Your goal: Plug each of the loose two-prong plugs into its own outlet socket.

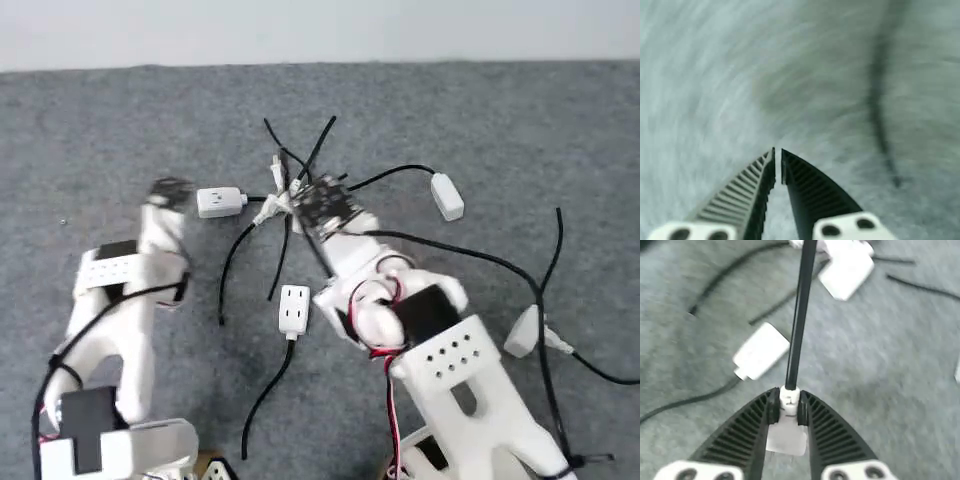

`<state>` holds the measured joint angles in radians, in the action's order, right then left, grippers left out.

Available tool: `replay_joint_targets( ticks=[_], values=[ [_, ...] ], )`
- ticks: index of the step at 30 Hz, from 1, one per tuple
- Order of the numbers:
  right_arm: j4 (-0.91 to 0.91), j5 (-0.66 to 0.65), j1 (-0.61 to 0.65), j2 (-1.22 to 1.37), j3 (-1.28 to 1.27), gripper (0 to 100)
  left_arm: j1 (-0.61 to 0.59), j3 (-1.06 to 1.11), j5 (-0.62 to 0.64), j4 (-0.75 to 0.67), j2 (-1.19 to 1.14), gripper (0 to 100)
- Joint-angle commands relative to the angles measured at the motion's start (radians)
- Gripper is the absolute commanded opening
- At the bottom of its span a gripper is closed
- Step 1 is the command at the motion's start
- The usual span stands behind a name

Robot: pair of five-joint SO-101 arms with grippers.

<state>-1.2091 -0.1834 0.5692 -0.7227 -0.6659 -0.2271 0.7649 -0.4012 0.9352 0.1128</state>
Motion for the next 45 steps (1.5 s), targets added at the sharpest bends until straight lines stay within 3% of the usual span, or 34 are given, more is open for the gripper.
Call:
replay_joint_targets(
  ticks=[1, 10, 24, 31, 34, 41, 45],
  values=[
    [0.036, 0.015, 0.050, -0.018, 0.037, 0.8, 0.180, 0.064, -0.164, -0.018, 0.121, 1],
    [0.097, 0.017, 0.154, -0.039, -0.055, 0.8, 0.361, 0.240, -0.284, 0.002, 0.285, 1],
    [0.171, 0.043, 0.154, -0.031, -0.095, 0.8, 0.390, 0.272, -0.417, 0.080, 0.310, 1],
    [0.214, 0.124, 0.143, -0.031, -0.094, 0.8, 0.413, 0.403, -0.411, 0.012, 0.489, 1],
    [0.239, 0.172, 0.119, -0.030, -0.097, 0.8, 0.368, 0.461, -0.307, -0.069, 0.574, 1],
    [0.367, 0.293, 0.038, 0.081, -0.123, 0.8, 0.219, 0.503, 0.094, -0.247, 0.666, 1],
    [0.380, 0.315, 0.039, 0.173, -0.080, 0.8, 0.166, 0.501, 0.183, -0.321, 0.666, 1]
  ],
)
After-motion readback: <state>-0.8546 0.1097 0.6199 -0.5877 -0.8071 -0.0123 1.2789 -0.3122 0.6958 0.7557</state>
